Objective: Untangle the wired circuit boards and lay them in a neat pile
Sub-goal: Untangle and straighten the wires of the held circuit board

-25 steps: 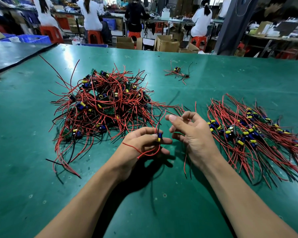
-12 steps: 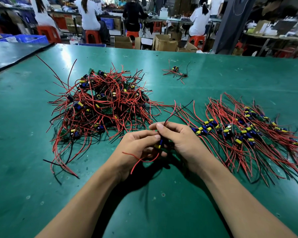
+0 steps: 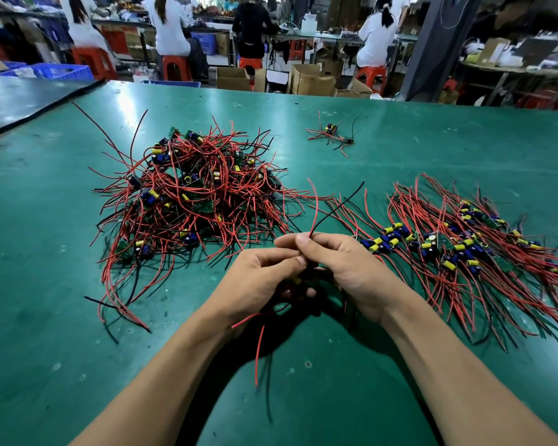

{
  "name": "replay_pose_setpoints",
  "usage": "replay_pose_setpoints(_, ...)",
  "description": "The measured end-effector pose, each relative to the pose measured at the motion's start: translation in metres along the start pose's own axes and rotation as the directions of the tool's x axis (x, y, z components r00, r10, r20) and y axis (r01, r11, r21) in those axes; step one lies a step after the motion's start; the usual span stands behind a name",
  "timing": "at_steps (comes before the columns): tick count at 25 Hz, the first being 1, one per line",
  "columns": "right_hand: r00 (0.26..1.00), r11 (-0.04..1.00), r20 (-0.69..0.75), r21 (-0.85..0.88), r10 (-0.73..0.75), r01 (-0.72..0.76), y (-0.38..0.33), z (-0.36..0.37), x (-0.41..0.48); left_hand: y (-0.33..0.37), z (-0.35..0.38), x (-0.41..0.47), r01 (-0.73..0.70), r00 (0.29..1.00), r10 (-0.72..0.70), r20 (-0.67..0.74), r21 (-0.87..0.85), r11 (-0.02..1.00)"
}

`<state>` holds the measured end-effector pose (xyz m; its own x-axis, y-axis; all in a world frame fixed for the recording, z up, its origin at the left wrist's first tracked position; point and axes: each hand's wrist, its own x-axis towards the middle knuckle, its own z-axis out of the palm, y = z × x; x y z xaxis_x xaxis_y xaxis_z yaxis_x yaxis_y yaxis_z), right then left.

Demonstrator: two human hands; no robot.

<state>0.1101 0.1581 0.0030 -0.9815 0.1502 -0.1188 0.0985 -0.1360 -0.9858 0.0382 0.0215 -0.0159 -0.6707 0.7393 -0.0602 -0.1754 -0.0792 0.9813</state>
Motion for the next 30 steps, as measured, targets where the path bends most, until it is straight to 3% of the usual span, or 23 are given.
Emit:
replay_pose_setpoints(10, 1.000, 1.000, -0.006, 0.020, -0.014, 0.014, 0.006, 0.004, 0.005, 0.002, -0.001, 0.004, 0.042, 0.998, -0.047, -0.034, -0.149, 0.988)
replay_pose_setpoints(19, 0.994, 0.996, -0.100, 0.076, 0.050, -0.043, 0.011, -0.003, 0.009, 0.007, 0.000, 0.002, 0.069, 0.995, -0.077, -0.058, -0.128, 0.989)
replay_pose_setpoints(26, 0.920, 0.982, -0.348, -0.112, -0.182, 0.152, 0.018, -0.012, 0.017, 0.008, 0.002, 0.001, 0.081, 0.994, -0.089, -0.069, -0.112, 0.990)
replay_pose_setpoints(30, 0.967, 0.996, -0.239, 0.003, -0.085, 0.089, 0.022, -0.007, 0.014, 0.004, 0.004, 0.000, 0.067, 0.993, -0.076, -0.087, -0.098, 0.993)
